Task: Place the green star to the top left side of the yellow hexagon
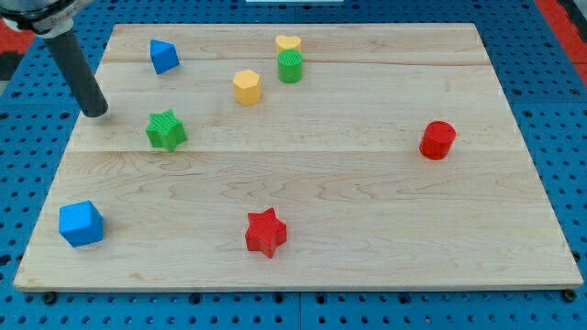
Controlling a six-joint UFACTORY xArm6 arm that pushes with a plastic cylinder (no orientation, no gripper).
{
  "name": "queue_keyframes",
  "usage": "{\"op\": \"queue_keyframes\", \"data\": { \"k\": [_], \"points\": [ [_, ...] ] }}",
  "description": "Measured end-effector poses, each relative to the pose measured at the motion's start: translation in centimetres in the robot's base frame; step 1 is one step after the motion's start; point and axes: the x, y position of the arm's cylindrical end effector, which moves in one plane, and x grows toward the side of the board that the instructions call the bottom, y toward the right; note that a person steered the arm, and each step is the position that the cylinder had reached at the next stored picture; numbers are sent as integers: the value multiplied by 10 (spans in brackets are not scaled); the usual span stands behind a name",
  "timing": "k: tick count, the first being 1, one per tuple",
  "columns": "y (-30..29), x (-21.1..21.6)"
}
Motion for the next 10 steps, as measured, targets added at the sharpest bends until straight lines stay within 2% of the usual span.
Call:
{"op": "queue_keyframes", "data": {
  "k": [1,2,4,5,8,10],
  "points": [
    [6,7],
    [11,38],
    [40,52],
    [58,84],
    [116,17],
    [123,-31]
  ]
}}
